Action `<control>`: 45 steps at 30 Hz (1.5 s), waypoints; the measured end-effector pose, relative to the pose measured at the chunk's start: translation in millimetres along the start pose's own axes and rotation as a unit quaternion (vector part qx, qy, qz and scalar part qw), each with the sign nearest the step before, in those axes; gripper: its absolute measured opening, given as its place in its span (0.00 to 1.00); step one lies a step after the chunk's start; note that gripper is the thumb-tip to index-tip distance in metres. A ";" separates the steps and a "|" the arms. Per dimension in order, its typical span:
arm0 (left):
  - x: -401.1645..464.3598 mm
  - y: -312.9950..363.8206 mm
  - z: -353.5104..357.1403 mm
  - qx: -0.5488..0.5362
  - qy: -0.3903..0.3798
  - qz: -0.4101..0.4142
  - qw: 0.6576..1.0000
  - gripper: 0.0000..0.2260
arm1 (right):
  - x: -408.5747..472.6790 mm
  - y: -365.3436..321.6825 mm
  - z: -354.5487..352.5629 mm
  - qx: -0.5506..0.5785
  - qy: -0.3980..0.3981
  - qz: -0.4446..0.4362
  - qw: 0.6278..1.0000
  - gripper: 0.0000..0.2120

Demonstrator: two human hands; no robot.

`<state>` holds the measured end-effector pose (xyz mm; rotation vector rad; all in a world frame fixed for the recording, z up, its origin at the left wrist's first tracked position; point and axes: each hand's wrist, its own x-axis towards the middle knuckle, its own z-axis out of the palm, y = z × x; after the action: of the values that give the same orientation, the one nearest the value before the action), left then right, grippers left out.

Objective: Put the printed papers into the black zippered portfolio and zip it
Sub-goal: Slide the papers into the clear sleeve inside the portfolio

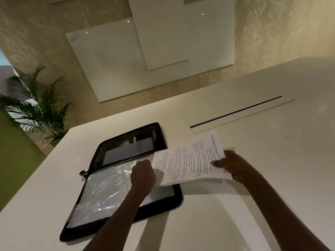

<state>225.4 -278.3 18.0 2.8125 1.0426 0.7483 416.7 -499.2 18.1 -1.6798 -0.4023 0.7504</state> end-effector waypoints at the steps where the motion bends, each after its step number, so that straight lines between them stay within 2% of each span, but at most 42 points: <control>1: -6.7 -0.9 -0.1 0.019 -0.006 0.001 1.000 0.04 | 0.0 1.0 0.2 -0.004 0.000 0.001 1.000 0.17; 2: -9.8 -2.2 1.8 0.019 -0.016 -0.006 1.000 0.06 | 0.4 2.1 0.3 -0.007 -0.001 0.002 1.000 0.17; 5: -20.0 -0.5 4.0 0.116 -0.021 0.034 0.992 0.10 | 1.7 3.6 -0.1 -0.012 -0.007 -0.004 1.000 0.18; 7: -26.4 8.3 -1.5 0.127 -0.047 0.035 0.990 0.12 | 2.2 2.3 -0.8 -0.013 -0.011 -0.014 1.000 0.18; 9: -33.2 18.2 -17.2 0.167 -0.030 0.028 0.985 0.11 | 2.6 -0.1 -1.5 -0.016 -0.016 -0.022 0.999 0.18; 11: -33.9 24.7 -30.1 0.122 -0.048 -0.026 0.991 0.05 | 4.0 -1.6 -2.9 -0.020 -0.017 -0.026 0.999 0.18; 12: -33.2 23.8 -30.7 0.109 -0.058 -0.063 0.990 0.05 | 4.7 -2.1 -3.5 -0.023 -0.016 -0.025 0.999 0.18; 16: -37.9 15.0 -30.6 0.108 -0.043 -0.041 0.992 0.08 | 7.8 -1.4 -4.9 -0.020 -0.013 -0.025 0.999 0.17; 19: -42.5 14.8 -29.7 0.067 -0.043 -0.048 0.996 0.06 | 9.2 -0.3 -6.5 -0.017 -0.016 -0.027 0.999 0.17; 22: -48.0 30.9 -35.0 0.076 -0.032 -0.007 0.997 0.06 | 11.7 -2.7 -15.3 -0.016 -0.020 -0.038 0.999 0.17; 24: -50.0 42.9 -39.7 0.037 -0.034 -0.036 0.998 0.04 | 14.2 -6.3 -23.1 -0.011 -0.025 -0.042 0.999 0.16; 28: -53.0 51.7 -31.0 0.000 -0.033 -0.013 0.999 0.18 | 23.0 -13.2 -32.5 -0.026 -0.034 -0.045 0.998 0.13; 31: -53.0 54.3 -22.2 -0.023 -0.020 -0.007 1.000 0.20 | 30.0 -14.5 -36.6 -0.032 -0.036 -0.040 0.998 0.15; 34: -56.4 63.0 -27.2 -0.016 -0.042 0.000 0.999 0.17 | 35.1 -12.3 -37.1 -0.040 -0.042 -0.035 0.998 0.15; 39: -58.7 67.9 -15.8 -0.037 0.009 0.031 0.999 0.15 | 41.1 -7.3 -23.1 -0.054 -0.056 -0.031 0.997 0.16; 40: -57.8 66.0 -12.2 -0.045 0.007 0.027 0.999 0.14 | 42.4 -6.0 -19.3 -0.053 -0.055 -0.029 0.997 0.16; 42: -55.6 64.3 -10.8 -0.063 -0.022 -0.030 0.997 0.12 | 43.5 -3.4 -13.2 -0.050 -0.052 -0.013 0.997 0.16; 45: -54.8 63.5 -10.3 -0.042 -0.040 -0.053 0.997 0.04 | 45.5 2.4 -9.8 -0.068 -0.021 0.018 0.997 0.16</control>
<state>222.9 -362.8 17.1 2.6689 1.1111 0.6469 456.3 -478.4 4.9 -1.8053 -0.4638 0.8012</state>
